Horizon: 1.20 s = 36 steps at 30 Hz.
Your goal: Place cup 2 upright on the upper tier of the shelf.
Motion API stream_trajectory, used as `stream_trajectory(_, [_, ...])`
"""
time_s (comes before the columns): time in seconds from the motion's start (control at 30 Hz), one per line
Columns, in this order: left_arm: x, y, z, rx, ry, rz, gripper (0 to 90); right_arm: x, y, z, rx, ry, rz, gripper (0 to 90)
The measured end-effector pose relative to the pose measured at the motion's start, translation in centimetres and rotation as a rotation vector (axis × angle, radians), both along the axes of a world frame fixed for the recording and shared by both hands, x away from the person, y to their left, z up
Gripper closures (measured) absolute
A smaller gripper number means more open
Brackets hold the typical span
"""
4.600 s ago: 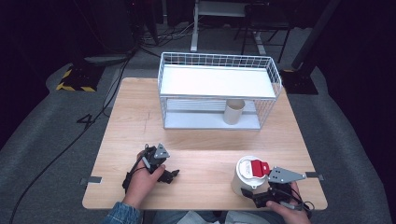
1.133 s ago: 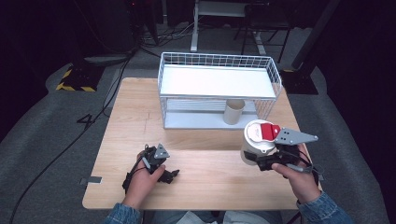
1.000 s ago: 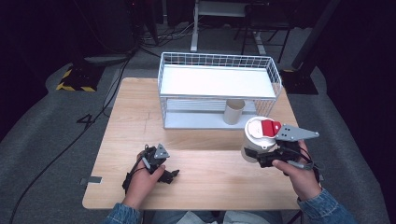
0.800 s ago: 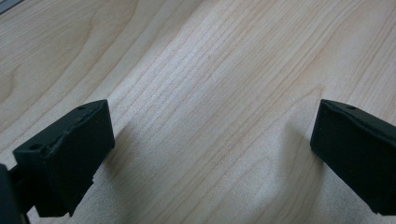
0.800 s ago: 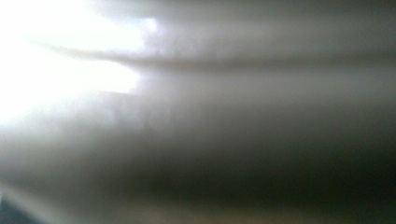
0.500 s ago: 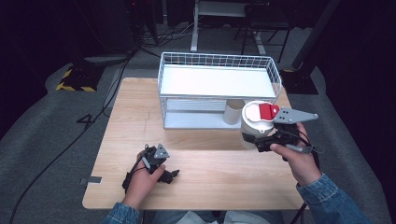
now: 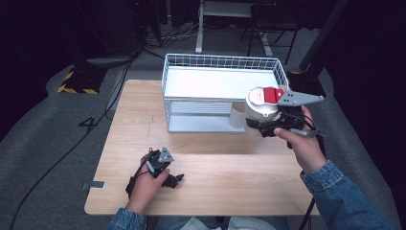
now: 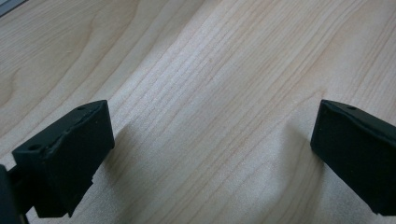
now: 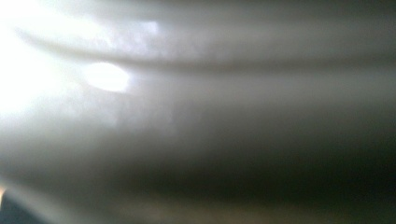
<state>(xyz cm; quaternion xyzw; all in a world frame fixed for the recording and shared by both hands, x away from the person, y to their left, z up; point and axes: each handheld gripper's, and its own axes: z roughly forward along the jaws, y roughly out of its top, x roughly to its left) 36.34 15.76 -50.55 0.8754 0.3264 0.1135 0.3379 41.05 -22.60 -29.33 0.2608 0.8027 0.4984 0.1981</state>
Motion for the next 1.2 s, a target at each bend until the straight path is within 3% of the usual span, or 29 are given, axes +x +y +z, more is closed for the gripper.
stream_trajectory(0.77, [0.1,0.0,0.0,0.002,-0.002,0.008,0.1,5.8,2.7,3.8,0.012,-0.018,-0.038,10.7])
stream_trajectory(1.2, [0.2,0.0,0.0,0.001,0.0,0.002,0.0,8.7,5.4,4.7,-0.01,-0.03,-0.066,10.7])
